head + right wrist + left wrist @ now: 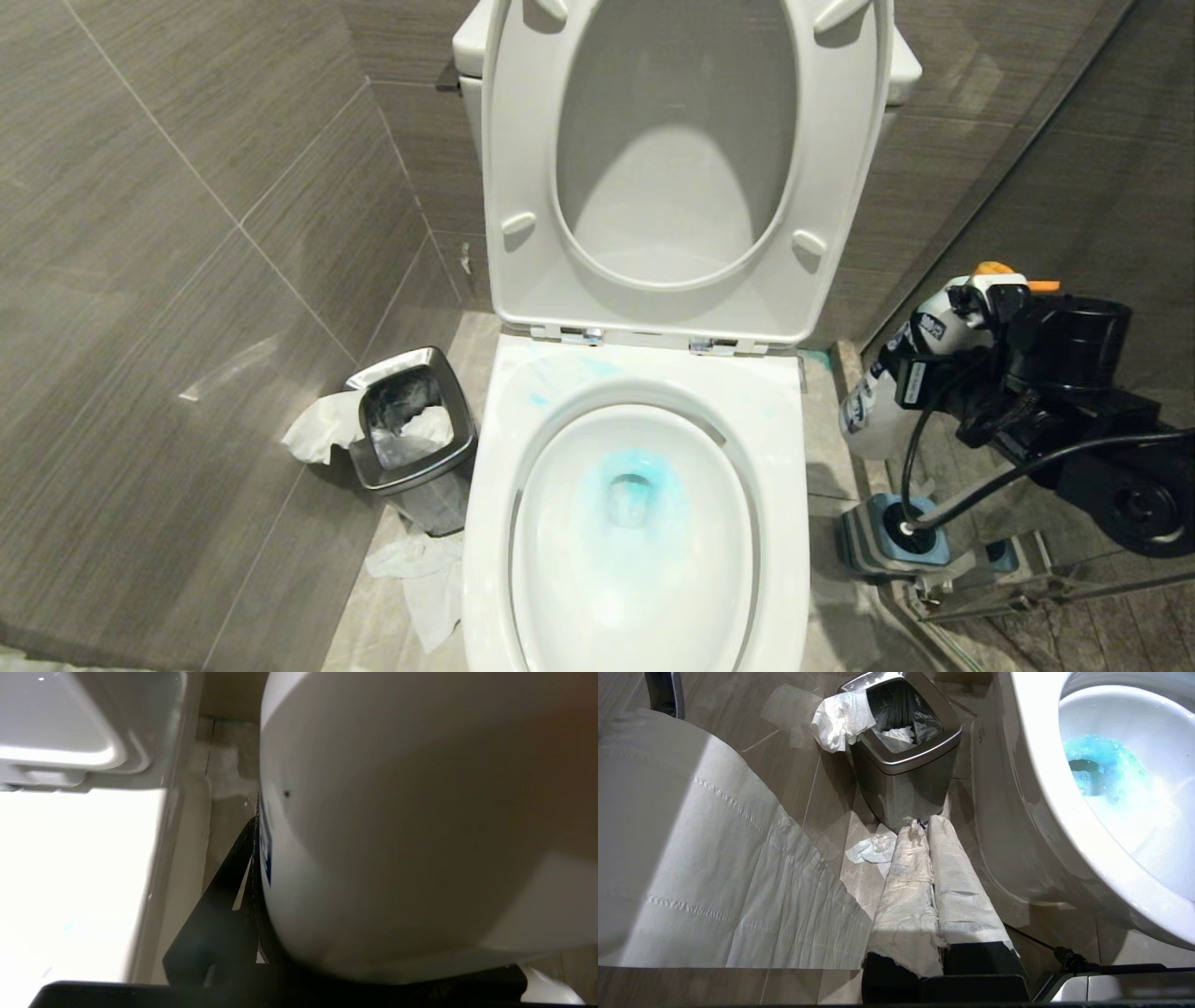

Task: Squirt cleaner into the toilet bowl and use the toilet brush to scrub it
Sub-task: Place the cleaning agent on the floor

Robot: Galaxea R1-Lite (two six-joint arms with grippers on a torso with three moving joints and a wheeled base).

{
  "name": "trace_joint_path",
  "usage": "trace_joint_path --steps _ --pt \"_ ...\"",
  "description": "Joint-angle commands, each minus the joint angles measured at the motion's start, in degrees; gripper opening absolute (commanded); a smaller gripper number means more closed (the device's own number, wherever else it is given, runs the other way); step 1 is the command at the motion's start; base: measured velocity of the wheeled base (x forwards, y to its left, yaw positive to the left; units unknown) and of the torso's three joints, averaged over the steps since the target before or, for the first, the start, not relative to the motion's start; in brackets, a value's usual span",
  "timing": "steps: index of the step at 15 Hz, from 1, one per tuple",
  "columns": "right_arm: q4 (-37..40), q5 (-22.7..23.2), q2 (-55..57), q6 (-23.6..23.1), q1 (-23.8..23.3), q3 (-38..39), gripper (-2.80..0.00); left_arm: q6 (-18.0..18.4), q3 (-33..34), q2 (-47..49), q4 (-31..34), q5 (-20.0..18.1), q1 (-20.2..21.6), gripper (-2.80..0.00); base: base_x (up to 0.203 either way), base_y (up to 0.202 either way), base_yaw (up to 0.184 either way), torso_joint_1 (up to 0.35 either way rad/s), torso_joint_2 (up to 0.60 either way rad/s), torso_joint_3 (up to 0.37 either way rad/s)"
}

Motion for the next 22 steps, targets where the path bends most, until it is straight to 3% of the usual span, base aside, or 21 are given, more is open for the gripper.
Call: trace_joint_path --steps 1,3,5,7,13,18,22 --pt "-14.54 0.39 12.36 -2.44 -0.79 -0.99 -2.8 0.02 0.0 -0.01 -0.02 0.02 -0.02 -2.8 0.0 0.0 0.0 0.0 0.0 0.0" --pt "-25.79 4.78 19.65 -6.6 -2.06 -1.2 -2.8 -0.06 0.0 -0.01 0.06 0.02 -0.02 -2.8 0.0 0.0 0.0 0.0 0.0 0.0" --pt "-30.16 9.77 24.35 -8.95 -3.16 -2.21 -2.8 0.02 0.0 -0.01 -0.01 -0.06 -0.02 -2.8 0.0 0.0 0.0 0.0 0.0 0.0" --pt "-32.58 10.81 28.89 -9.38 -3.38 -6.51 -2.8 0.02 0.0 -0.01 -0.02 0.02 -0.02 -2.8 0.0 0.0 0.0 0.0 0.0 0.0" --pt "-34.08 12.91 39.48 -9.44 -3.51 -18.52 -2.8 0.02 0.0 -0.01 0.07 0.02 -0.02 -2.8 0.0 0.0 0.0 0.0 0.0 0.0" --pt "-34.09 13.35 41.11 -7.84 -3.52 -20.72 -2.8 0.02 0.0 -0.01 -0.02 0.02 -0.02 -2.8 0.0 0.0 0.0 0.0 0.0 0.0" --pt "-33.67 19.03 39.36 -5.63 -4.74 -21.26 -2.8 0.02 0.0 -0.01 0.07 -0.06 -0.02 -2.8 0.0 0.0 0.0 0.0 0.0 0.0"
